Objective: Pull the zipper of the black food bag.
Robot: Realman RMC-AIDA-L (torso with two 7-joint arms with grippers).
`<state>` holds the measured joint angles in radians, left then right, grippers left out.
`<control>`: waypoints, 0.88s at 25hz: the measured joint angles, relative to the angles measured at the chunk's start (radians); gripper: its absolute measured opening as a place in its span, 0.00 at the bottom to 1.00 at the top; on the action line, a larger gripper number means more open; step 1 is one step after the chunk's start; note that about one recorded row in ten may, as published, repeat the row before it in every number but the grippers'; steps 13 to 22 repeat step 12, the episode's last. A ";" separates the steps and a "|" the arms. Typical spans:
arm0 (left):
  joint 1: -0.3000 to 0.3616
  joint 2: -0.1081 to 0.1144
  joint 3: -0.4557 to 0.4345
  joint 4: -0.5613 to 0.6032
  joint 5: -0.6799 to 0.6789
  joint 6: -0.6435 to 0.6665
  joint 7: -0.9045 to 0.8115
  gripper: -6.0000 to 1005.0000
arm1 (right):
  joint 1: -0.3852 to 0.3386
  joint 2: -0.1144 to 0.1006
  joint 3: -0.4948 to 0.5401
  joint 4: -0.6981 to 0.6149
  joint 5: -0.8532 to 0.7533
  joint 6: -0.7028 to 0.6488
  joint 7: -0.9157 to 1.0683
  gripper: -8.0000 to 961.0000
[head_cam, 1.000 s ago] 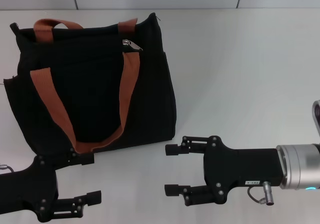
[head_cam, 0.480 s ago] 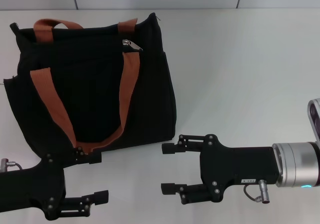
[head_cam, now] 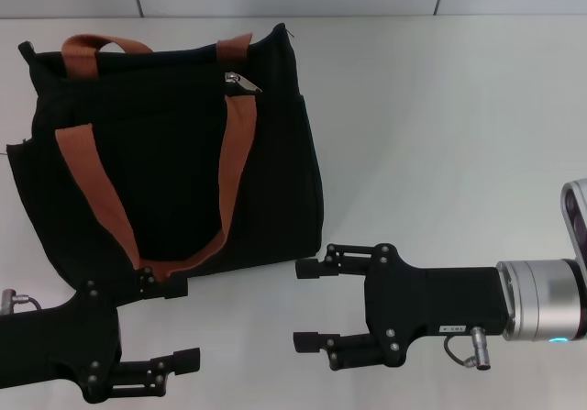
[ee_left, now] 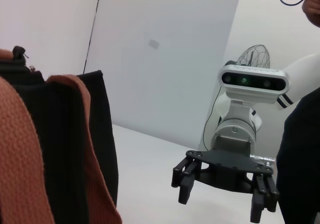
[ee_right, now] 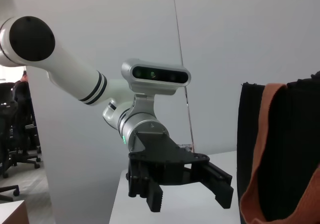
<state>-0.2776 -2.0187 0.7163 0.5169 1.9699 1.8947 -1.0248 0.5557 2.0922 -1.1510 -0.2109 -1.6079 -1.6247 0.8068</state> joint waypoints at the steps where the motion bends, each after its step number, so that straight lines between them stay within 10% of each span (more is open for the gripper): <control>1: 0.000 0.000 0.000 0.000 0.000 0.000 0.000 0.83 | 0.000 0.000 0.000 0.000 0.000 0.000 0.000 0.79; 22: -0.001 -0.002 -0.001 0.000 -0.002 0.001 0.014 0.83 | -0.001 0.000 -0.003 0.001 0.000 0.018 0.001 0.79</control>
